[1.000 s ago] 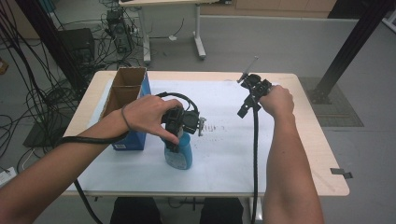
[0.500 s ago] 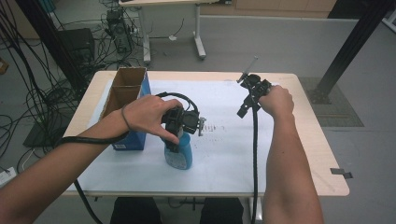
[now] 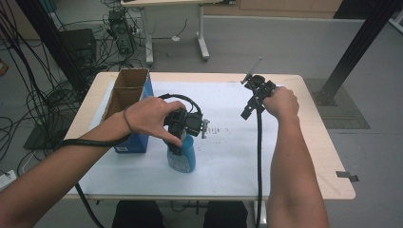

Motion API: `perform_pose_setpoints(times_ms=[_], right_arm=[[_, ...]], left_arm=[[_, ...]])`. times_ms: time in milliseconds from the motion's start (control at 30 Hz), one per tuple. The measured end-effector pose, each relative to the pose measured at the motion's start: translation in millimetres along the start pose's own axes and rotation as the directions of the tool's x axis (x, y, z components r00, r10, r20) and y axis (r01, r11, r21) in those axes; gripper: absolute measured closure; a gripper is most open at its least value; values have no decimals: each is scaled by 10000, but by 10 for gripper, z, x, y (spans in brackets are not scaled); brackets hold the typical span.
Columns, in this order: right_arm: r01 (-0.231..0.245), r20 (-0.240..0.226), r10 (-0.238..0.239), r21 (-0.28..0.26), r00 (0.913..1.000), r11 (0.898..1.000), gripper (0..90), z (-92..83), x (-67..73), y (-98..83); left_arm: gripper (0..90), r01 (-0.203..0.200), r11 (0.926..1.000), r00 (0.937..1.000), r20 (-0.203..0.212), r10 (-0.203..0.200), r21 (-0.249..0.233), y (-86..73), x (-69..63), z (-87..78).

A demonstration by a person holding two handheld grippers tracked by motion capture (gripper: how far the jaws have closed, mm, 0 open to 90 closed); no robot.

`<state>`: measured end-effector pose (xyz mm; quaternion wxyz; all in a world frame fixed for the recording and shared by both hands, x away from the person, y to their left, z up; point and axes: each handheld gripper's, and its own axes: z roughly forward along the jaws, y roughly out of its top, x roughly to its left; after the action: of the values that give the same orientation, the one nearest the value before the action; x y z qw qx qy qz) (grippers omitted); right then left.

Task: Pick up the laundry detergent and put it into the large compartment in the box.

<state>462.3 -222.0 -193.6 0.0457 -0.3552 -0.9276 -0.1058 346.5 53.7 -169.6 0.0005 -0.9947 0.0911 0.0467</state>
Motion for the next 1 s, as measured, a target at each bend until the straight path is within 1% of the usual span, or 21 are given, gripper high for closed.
perform_pose_setpoints(times_ms=[1000], right_arm=[[8, -30, -8, -66, 10000, 10000, 37, -13, 11, 12]], left_arm=[[354, 69, 10000, 10000, 27, -69, 17, 5, 8, 5]])
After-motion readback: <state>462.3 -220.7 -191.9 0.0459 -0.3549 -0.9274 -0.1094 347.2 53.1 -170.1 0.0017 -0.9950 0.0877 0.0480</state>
